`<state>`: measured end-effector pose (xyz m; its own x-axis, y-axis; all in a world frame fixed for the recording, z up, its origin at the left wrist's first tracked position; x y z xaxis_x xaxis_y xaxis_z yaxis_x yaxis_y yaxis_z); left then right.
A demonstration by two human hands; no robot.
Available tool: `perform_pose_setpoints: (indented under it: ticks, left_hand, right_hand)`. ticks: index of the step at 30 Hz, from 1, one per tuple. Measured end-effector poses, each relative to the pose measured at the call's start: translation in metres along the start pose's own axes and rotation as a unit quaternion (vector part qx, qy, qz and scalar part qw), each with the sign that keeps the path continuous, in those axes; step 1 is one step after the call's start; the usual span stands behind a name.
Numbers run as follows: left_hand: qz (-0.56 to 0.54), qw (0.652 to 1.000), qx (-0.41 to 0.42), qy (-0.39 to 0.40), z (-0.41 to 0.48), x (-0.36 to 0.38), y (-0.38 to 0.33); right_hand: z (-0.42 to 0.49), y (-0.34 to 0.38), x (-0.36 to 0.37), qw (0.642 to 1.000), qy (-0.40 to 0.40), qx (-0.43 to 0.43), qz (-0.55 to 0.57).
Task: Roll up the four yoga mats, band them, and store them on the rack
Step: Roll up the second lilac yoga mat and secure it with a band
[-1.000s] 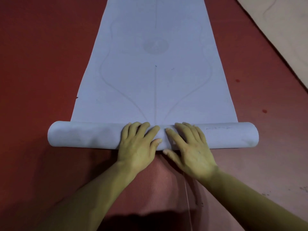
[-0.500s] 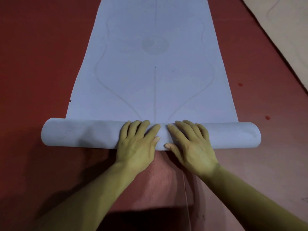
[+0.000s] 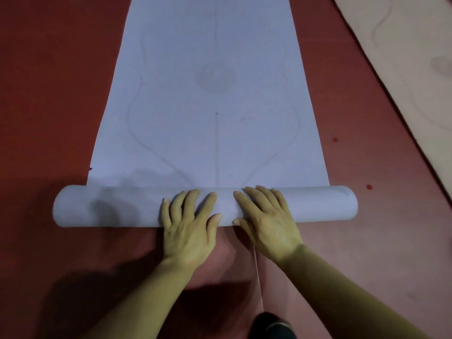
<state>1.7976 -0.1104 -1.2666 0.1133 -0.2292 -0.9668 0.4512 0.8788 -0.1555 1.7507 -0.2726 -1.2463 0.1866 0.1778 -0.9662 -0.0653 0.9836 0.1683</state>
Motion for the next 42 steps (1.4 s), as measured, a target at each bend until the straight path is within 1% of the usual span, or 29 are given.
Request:
perform_pose_setpoints:
  ticks: [3,5,8,11,13,14,20,24,28,31,35,39,42]
  left_hand:
    - [0.008,1.0,0.018,0.001,0.019,0.006,0.002]
    - [0.018,1.0,0.016,0.005,0.03,0.008,0.005]
    - [0.021,1.0,0.011,0.012,0.04,0.005,0.001]
    - [0.006,1.0,0.021,-0.017,0.043,-0.001,0.003]
    - [-0.006,0.999,0.03,-0.038,0.038,-0.003,0.003]
    - [-0.005,0.999,0.033,-0.037,0.035,-0.002,0.003]
    - [0.006,1.0,0.025,0.007,0.049,0.009,0.005]
    - [0.012,0.999,0.028,0.023,0.07,0.009,0.006]
    - [-0.001,0.999,0.035,-0.009,0.078,0.002,0.006]
    - [-0.007,0.998,0.048,-0.032,0.069,0.004,0.007]
    - [0.009,0.998,0.048,-0.027,0.073,0.011,0.005]
    - [0.008,0.999,0.053,-0.007,0.097,0.009,0.007]
    - [0.003,0.999,0.049,-0.009,0.112,0.005,0.006]
  right_hand:
    - [-0.004,-0.003,0.007,0.999,-0.034,-0.006,0.002]
    - [-0.006,-0.002,0.014,0.998,-0.052,-0.013,0.022]
    - [-0.002,-0.003,0.019,0.997,-0.071,-0.009,0.013]
    - [0.01,-0.007,0.017,0.996,-0.087,-0.011,0.011]
    - [0.02,-0.01,0.015,0.996,-0.087,-0.013,0.018]
    - [0.024,-0.012,0.014,0.996,-0.084,-0.013,0.019]
    - [0.032,-0.015,0.016,0.997,-0.068,0.002,0.03]
    - [0.03,-0.017,0.024,0.998,-0.058,0.014,0.031]
    - [0.044,-0.023,0.022,0.997,-0.074,0.011,0.028]
    - [0.053,-0.023,0.02,0.998,-0.064,0.005,0.022]
    - [0.061,-0.026,0.019,0.999,-0.047,0.006,0.005]
    - [0.058,-0.03,0.019,0.998,-0.038,0.045,-0.004]
    - [0.059,-0.033,0.023,0.998,-0.039,0.045,-0.008]
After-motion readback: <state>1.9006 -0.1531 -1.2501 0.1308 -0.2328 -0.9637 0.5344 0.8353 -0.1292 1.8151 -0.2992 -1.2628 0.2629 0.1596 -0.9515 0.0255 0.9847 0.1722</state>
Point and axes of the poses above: each hand's wrist, its own z-axis towards the middle knuckle, its own x-axis out of the palm, y = z × x, the point moved 8 cm from there along z, towards the middle knuckle
